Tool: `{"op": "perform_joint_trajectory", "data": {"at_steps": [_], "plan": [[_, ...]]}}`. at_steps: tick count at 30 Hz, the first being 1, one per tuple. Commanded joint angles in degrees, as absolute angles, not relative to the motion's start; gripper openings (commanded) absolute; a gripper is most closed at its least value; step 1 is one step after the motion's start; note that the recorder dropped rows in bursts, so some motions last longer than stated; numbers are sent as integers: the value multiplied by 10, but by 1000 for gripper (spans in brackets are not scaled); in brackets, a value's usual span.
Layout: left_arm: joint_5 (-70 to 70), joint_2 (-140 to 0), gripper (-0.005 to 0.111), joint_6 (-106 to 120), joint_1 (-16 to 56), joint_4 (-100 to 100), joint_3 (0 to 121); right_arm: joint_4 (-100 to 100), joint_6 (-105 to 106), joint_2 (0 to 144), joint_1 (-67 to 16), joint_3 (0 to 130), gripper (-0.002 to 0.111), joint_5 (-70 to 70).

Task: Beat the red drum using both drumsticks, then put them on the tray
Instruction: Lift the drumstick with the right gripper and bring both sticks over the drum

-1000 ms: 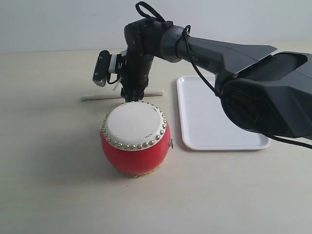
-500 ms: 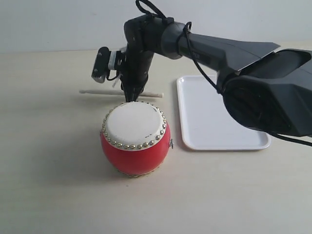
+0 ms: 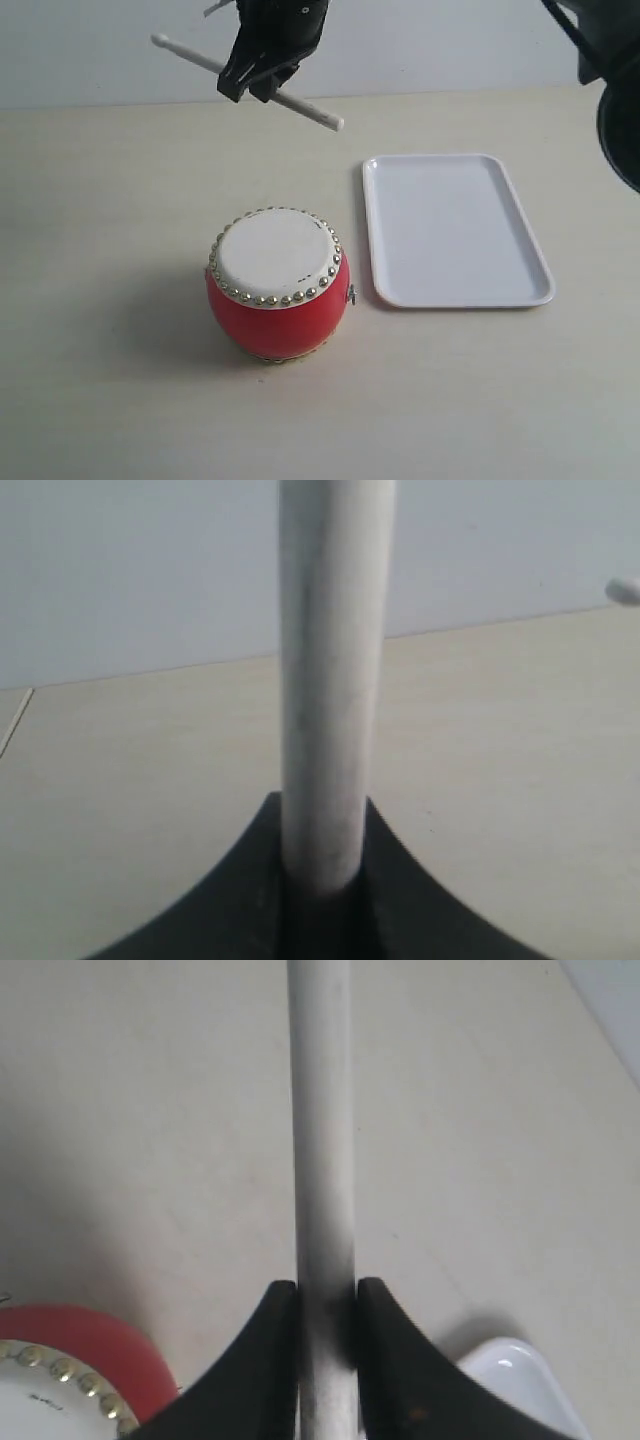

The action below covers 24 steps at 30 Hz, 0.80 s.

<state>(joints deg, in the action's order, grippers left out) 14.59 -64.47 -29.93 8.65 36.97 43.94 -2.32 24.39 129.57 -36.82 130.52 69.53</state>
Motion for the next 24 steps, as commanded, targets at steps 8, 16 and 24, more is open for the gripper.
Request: {"op": "perform_joint_trajectory", "data": {"at_steps": [8, 16, 24], "plan": [[281, -675, 0, 117, 204, 7, 488, -7, 111, 1042, -366, 990, 0, 689], [436, -783, 0, 116, 250, -73, 540, 16, 44, 845, -365, 693, 0, 581], [496, -829, 0, 88, 342, -99, 540, 0, 44, 733, -366, 579, 0, 573]]}}
